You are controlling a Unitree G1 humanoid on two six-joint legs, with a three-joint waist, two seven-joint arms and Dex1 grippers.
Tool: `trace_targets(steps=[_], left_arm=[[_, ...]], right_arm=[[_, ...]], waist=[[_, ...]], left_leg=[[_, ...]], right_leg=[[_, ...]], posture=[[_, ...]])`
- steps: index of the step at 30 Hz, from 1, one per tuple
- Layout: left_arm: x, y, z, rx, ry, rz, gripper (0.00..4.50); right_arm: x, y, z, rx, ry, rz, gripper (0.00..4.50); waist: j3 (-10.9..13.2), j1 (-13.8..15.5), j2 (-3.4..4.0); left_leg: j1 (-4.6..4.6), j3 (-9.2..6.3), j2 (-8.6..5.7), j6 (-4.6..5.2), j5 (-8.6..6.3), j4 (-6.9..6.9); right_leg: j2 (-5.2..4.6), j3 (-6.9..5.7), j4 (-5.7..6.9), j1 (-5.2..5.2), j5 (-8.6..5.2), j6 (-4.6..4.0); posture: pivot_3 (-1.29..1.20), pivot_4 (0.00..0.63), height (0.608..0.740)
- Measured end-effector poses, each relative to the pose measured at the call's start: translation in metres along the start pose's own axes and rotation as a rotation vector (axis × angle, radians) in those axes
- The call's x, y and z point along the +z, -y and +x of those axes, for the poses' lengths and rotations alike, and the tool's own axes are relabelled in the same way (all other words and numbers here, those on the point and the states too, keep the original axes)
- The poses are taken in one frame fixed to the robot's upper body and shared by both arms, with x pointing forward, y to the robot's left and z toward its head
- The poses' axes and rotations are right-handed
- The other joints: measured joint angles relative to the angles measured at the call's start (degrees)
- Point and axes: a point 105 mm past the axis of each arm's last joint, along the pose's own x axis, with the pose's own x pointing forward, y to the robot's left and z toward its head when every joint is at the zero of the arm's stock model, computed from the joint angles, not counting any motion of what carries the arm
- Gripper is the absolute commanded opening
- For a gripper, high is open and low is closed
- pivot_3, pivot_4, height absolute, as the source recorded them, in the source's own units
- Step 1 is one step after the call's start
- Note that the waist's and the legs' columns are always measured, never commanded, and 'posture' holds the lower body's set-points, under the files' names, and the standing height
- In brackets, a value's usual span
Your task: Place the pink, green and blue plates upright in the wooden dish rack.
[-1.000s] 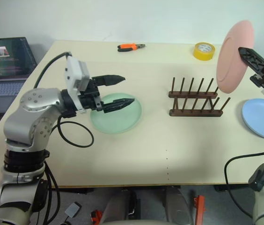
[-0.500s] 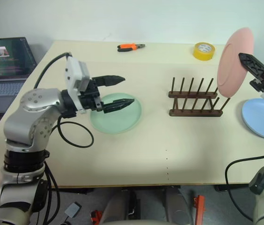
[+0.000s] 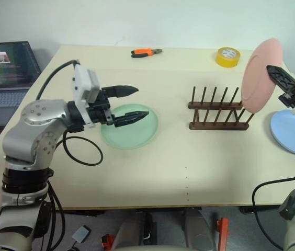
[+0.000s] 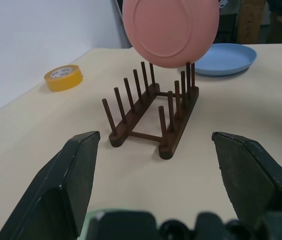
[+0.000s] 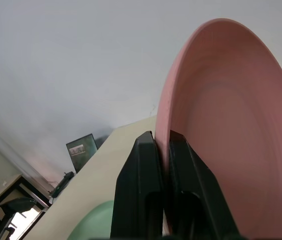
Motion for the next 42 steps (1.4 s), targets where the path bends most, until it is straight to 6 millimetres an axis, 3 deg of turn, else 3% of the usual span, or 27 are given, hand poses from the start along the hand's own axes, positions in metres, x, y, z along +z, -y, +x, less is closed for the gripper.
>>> trace_targets(steps=[32,35,42], left_arm=[[0.000,-0.002,-0.004,0.019,-0.021,0.002,3.94],[0.000,-0.002,-0.004,0.020,-0.021,0.002,4.00],[0.000,-0.002,-0.004,0.022,-0.023,0.003,4.00]], right_arm=[[-0.010,0.014,0.004,-0.046,-0.035,0.034,0.00],[-0.009,0.013,0.006,-0.041,-0.033,0.029,0.74],[-0.007,0.012,0.008,-0.045,-0.033,0.016,3.12]], waist=[[0.00,0.04,0.00],[0.00,0.03,0.00],[0.00,0.04,0.00]], left_leg=[[-0.06,0.07,-0.04,0.05,-0.03,0.02],[-0.06,0.12,-0.05,0.07,-0.04,0.03],[-0.06,0.11,-0.05,0.07,-0.04,0.04]], right_leg=[[-0.04,0.06,-0.11,0.00,0.00,0.10],[-0.06,0.10,-0.11,-0.01,0.02,0.14],[-0.06,0.10,-0.11,-0.01,0.03,0.15]], posture=[[0.00,0.150,0.740],[0.00,0.150,0.740],[0.00,0.150,0.740]])
